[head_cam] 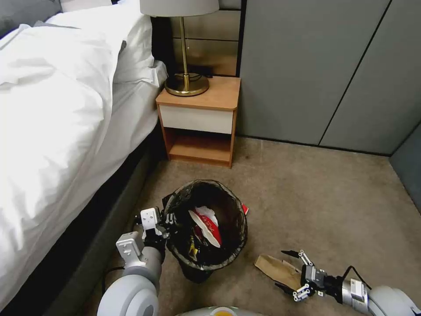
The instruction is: Pick up the trash bin, then pick up the garbage from the floor and place it into the trash bin.
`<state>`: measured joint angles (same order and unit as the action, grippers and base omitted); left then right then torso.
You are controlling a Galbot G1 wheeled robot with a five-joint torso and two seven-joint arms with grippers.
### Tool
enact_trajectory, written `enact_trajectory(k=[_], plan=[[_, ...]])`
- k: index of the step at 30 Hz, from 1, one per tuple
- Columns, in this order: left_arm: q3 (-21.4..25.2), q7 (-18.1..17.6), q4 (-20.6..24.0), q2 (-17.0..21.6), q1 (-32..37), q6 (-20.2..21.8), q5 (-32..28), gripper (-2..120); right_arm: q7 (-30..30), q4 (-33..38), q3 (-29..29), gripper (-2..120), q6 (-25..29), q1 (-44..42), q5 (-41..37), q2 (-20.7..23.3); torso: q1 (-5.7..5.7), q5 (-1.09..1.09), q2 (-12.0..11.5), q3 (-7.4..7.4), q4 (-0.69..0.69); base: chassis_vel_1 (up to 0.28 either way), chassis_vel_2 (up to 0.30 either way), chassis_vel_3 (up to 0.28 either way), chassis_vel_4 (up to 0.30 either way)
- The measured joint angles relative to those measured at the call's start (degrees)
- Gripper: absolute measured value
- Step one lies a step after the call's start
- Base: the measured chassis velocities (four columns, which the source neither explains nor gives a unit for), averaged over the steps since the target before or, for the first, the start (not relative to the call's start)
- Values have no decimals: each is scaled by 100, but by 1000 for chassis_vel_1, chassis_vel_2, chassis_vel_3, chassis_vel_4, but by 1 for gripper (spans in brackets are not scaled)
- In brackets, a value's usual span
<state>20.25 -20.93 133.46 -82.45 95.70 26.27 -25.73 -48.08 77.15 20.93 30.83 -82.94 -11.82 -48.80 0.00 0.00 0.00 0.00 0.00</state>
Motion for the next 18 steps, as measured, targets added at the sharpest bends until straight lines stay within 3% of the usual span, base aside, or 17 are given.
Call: enact_trajectory(k=[18], plan=[[-39, -4, 32, 5, 79, 2, 43, 84, 15, -1553, -11, 100, 59, 497, -66, -369, 0, 0, 0, 0, -1, 0, 0, 0, 0]])
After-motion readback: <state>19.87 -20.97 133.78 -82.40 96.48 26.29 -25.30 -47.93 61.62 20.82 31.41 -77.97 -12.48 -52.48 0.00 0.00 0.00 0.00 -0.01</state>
